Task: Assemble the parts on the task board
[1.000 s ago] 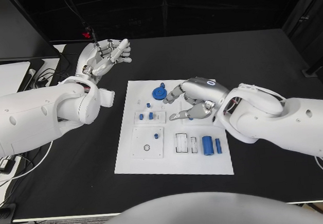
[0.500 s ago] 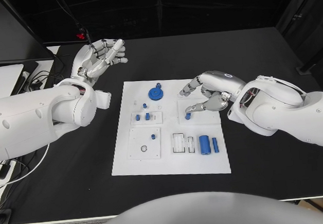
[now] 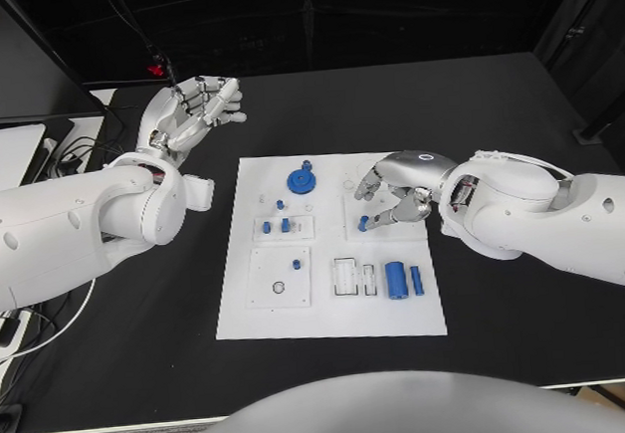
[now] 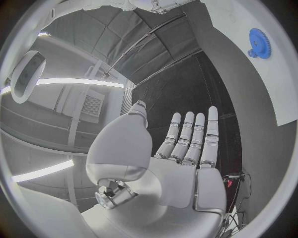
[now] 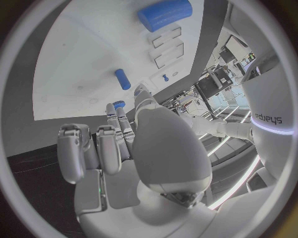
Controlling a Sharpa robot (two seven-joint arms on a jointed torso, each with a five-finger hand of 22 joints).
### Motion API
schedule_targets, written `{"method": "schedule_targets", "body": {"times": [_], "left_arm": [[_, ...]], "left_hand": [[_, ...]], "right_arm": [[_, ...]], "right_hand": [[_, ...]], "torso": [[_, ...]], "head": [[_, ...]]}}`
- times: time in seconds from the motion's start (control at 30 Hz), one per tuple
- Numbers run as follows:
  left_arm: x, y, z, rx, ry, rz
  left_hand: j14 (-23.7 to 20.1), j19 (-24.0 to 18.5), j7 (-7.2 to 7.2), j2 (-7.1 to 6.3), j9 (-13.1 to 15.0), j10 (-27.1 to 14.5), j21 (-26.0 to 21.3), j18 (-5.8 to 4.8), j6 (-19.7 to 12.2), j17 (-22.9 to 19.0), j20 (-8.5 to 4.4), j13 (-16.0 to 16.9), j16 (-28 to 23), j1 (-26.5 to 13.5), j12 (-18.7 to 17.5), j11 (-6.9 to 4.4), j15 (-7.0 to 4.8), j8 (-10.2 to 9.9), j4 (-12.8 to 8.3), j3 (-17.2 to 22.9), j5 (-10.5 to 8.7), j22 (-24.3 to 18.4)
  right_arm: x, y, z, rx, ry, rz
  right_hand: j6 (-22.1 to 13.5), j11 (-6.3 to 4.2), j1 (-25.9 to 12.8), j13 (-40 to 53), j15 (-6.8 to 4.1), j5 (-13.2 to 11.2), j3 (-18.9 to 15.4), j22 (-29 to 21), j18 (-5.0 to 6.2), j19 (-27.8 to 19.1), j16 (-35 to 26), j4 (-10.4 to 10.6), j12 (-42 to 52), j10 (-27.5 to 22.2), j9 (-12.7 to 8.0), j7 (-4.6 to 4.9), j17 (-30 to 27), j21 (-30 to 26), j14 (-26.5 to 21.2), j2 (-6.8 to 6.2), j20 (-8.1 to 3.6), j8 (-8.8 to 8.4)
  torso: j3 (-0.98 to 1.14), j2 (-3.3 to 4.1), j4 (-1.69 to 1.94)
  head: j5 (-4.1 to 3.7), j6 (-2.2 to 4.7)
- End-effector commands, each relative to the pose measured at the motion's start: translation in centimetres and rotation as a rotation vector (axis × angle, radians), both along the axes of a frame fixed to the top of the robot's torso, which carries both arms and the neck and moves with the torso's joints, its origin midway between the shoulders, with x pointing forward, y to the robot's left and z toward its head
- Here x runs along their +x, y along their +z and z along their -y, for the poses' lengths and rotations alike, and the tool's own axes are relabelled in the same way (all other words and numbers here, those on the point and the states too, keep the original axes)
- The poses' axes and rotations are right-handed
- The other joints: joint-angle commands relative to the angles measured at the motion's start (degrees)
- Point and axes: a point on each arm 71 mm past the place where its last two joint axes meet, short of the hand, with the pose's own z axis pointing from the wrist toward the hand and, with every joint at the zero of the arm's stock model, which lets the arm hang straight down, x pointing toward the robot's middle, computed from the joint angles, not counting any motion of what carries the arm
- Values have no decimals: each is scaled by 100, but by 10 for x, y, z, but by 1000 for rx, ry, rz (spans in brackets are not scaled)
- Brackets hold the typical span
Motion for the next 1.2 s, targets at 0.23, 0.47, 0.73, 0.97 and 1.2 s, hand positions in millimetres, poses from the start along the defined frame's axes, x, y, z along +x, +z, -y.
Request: {"method": "schedule_targets", "body": {"times": [0.23, 0.47, 0.73, 0.97, 1.2], "left_arm": [[-1, 2, -1, -8, -3, 10], [-1, 2, -1, -7, 0, 8], [-1, 2, -2, -5, 4, 7], [-1, 2, -2, -6, 3, 6], [-1, 2, -2, -6, 4, 6]], "left_hand": [[-35, 22, 623, 113, 6, -48, 41, -90, -56, -21, 6, -5, 67, 52, 80, 12, -17, 77, -11, 34, 0, 6], [-38, 34, 621, 160, 5, -59, 57, -84, -69, -36, 6, -11, 107, 90, 129, 9, -21, 121, -13, 29, -1, 9], [-38, 51, 620, 190, 3, -66, 73, -78, -78, -47, 5, -15, 134, 110, 161, 7, -24, 151, -13, 20, -3, 14], [-38, 67, 619, 209, 2, -75, 88, -73, -85, -57, 5, -20, 154, 129, 185, 6, -27, 173, -14, 11, 5, 19], [-38, 72, 618, 216, 1, -77, 93, -71, -87, -60, 5, -21, 162, 136, 193, 6, -28, 182, -15, 7, 9, 20]], "right_arm": [[1, -8, -7, -110, 5, -19], [1, -10, -13, -122, 16, -24], [1, -12, -18, -129, 21, -32], [2, -13, -21, -133, 23, -37], [2, -16, -23, -149, 23, -44]], "right_hand": [[174, -40, 125, 17, -22, -22, 98, 1414, 22, 462, -10, -44, 148, 153, 29, -39, 744, -36, 460, 84, -56, 88], [390, -77, 277, 15, -31, -24, 150, 1416, 21, 466, 9, -81, 291, 406, 46, -81, 776, -31, 469, 181, -61, 165], [599, -106, 406, -19, -50, -24, 205, 1419, 19, 471, 30, -88, 327, 605, 53, -116, 814, -26, 478, 266, -77, 226], [706, -125, 469, -31, -65, -24, 231, 1419, 19, 471, 37, -69, 319, 716, 52, -132, 826, -25, 481, 301, -90, 251], [873, -161, 534, -38, -92, -24, 272, 1418, 19, 471, 44, -44, 293, 841, 61, -175, 838, -28, 483, 351, -112, 301]], "torso": [[-2, 3, 2], [-3, -2, 5], [-3, -4, 0], [-1, -3, 6], [-3, -4, -2]], "head": [[-36, -1], [-88, -1], [-93, -1], [-70, -1], [-50, -1]]}}
